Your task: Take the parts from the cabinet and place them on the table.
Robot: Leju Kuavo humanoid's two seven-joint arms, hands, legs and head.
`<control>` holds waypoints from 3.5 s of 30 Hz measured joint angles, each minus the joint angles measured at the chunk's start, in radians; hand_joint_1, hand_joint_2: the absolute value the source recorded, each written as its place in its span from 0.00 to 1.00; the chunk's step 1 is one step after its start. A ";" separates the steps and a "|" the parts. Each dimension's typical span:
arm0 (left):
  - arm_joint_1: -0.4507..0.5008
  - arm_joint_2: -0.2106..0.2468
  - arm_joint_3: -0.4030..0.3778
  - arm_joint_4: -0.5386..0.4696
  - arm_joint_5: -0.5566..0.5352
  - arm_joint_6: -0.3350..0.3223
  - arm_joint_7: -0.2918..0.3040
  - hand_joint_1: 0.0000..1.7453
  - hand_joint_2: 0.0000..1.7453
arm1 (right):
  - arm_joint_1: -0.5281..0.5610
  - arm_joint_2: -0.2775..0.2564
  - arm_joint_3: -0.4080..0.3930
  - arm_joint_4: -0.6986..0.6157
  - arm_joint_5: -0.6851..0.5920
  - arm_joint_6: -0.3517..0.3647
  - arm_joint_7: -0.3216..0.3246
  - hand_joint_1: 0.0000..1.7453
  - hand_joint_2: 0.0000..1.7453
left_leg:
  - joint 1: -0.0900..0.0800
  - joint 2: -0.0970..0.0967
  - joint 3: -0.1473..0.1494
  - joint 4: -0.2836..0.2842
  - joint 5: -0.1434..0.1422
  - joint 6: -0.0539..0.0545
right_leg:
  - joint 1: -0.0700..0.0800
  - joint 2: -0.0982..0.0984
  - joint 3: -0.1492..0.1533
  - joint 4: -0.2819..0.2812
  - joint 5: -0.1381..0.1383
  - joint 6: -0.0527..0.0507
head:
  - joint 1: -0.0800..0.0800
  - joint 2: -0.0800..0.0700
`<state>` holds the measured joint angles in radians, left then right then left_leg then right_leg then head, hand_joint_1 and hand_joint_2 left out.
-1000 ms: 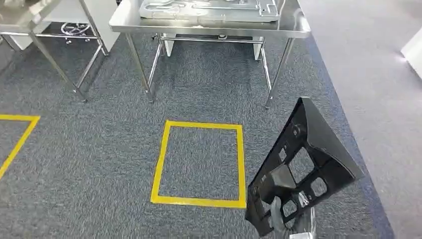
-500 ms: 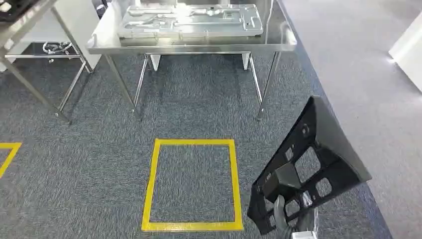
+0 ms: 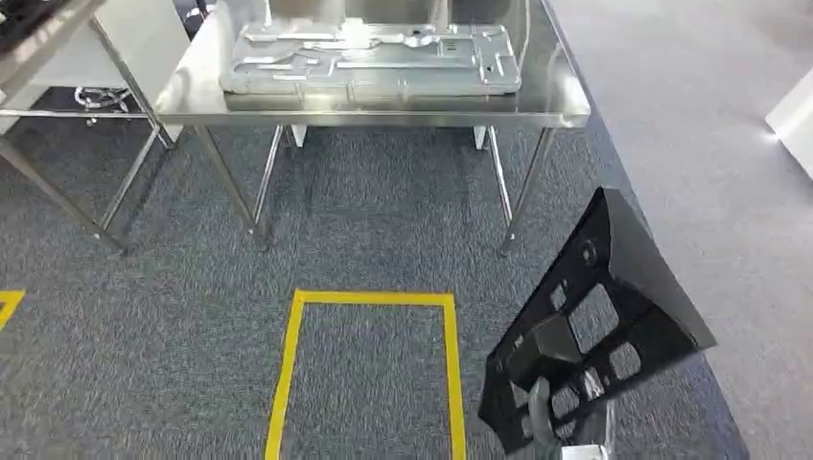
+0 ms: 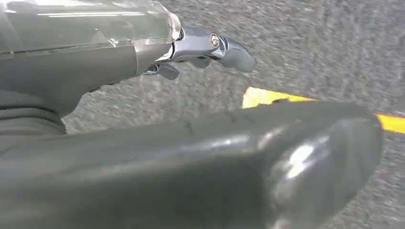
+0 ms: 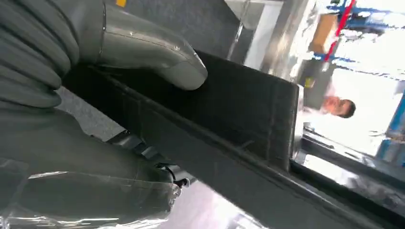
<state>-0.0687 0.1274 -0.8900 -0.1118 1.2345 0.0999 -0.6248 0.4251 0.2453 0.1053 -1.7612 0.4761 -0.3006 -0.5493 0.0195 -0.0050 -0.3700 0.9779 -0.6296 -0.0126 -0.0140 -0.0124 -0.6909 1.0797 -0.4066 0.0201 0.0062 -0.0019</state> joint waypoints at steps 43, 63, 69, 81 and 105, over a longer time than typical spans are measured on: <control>-0.009 -0.012 -0.121 0.002 0.092 0.009 0.022 0.00 0.00 | -0.282 -0.069 -0.022 -0.046 0.038 -0.089 0.194 1.00 1.00 | -0.012 0.025 -0.225 0.087 0.177 0.016 | 0.014 -0.025 0.148 -0.041 -0.102 -0.049 | -0.015 0.000; -0.023 -0.018 -0.170 0.002 0.130 -0.003 0.020 0.00 0.00 | -0.445 -0.122 -0.074 0.065 0.185 -0.185 0.317 1.00 1.00 | -0.012 -0.008 -0.152 0.028 0.108 0.002 | -0.004 0.014 0.090 -0.036 -0.077 -0.019 | -0.015 0.000; -0.019 -0.019 -0.171 0.002 0.131 -0.003 0.019 0.00 0.00 | -0.461 -0.124 -0.079 0.068 0.187 -0.190 0.315 1.00 1.00 | -0.008 -0.001 -0.359 0.367 0.026 -0.011 | -0.002 0.013 0.175 -0.049 -0.136 -0.047 | -0.029 0.000; -0.015 -0.011 -0.194 0.003 0.150 -0.006 0.023 0.00 0.00 | -0.591 -0.151 -0.082 0.069 0.341 -0.253 0.328 1.00 1.00 | -0.027 0.001 -0.212 -0.015 0.219 0.062 | 0.001 0.016 0.227 0.065 -0.135 -0.007 | -0.019 0.000; -0.040 -0.018 -0.291 0.004 0.195 0.002 0.033 0.00 0.00 | -0.803 -0.158 0.169 0.228 0.727 -0.274 0.491 1.00 1.00 | -0.012 -0.001 -0.210 0.040 0.198 0.016 | 0.004 0.016 0.120 -0.077 -0.041 -0.043 | -0.022 0.000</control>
<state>-0.1086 0.1095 -1.1807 -0.1080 1.4298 0.1019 -0.5917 -0.3775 0.0873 0.2743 -1.5332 1.2035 -0.5741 -0.0584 0.0072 -0.0056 -0.5805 1.0177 -0.4312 0.0034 -0.0100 0.0036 -0.5707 1.0031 -0.4480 -0.0230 -0.0161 -0.0019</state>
